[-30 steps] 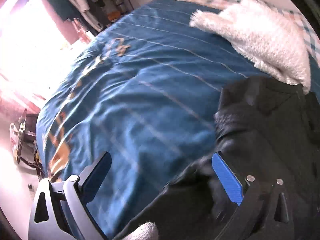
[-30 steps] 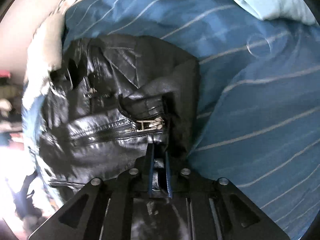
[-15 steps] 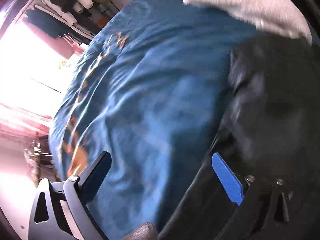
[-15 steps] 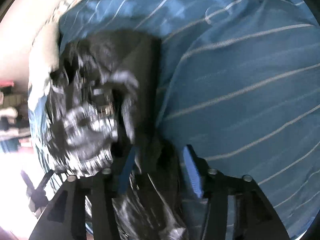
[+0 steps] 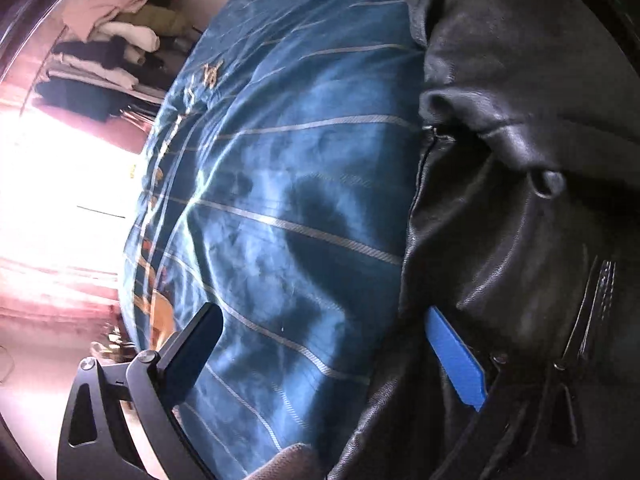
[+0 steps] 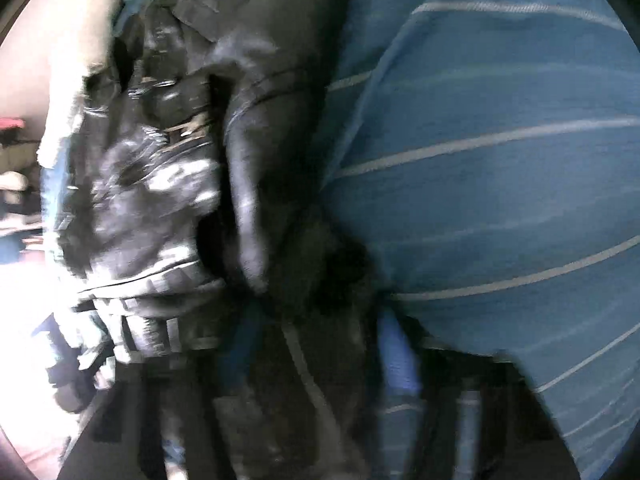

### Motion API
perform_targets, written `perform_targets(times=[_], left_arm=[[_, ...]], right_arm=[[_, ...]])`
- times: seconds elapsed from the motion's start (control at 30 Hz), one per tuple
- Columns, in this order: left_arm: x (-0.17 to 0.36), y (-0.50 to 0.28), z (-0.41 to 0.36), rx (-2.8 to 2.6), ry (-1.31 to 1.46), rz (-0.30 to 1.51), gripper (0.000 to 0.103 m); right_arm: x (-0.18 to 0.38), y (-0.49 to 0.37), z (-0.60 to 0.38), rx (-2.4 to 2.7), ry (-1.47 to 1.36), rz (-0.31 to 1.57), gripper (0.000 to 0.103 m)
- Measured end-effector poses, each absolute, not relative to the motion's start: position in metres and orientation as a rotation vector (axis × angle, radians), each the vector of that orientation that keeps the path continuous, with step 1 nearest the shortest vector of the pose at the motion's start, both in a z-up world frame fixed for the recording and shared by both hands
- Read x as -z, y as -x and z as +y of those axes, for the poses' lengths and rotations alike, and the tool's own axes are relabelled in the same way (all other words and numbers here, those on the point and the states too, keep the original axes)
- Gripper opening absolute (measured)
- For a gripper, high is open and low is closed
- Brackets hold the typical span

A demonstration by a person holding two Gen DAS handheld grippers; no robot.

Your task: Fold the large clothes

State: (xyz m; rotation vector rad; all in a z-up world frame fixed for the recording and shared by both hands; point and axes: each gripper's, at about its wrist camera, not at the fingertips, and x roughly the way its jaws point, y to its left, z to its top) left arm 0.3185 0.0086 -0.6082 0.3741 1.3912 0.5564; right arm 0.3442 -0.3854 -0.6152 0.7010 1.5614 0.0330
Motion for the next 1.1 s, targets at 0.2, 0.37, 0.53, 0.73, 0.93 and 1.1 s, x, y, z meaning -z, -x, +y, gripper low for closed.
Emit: perform_targets(times=[0.2,0.37,0.53,0.73,0.93,1.1], left_arm=[[0.605,-0.323,0.012,-0.485,-0.383,1.414,0.103],[0.583,-0.326,0.016,-0.465,-0.377,1.391,0.103],[0.551,-0.342,0.023,-0.463,-0.295,1.347,0.103],[0.526,-0.359,0.025,-0.384,-0.254,1.36,0.103],[0.49,-0.366,0.041,-0.344,-0.167,1.333,0.103],[0.511,-0.402,0.034,-0.332,-0.143,1.33,0.103]], right_arm=[[0.599,-0.345,-0.385,0.082,-0.508,1.608,0.014],[0.592,-0.353,-0.367,0.128,-0.397,1.651,0.022],[0.566,-0.347,-0.339,0.221,-0.243,1.632,0.036],[0.512,-0.351,-0.339,0.33,-0.533,1.408,0.048],[0.57,-0.394,-0.331,0.348,-0.659,1.505,0.056],[0.579,-0.402,-0.314,0.419,-0.488,1.531,0.01]])
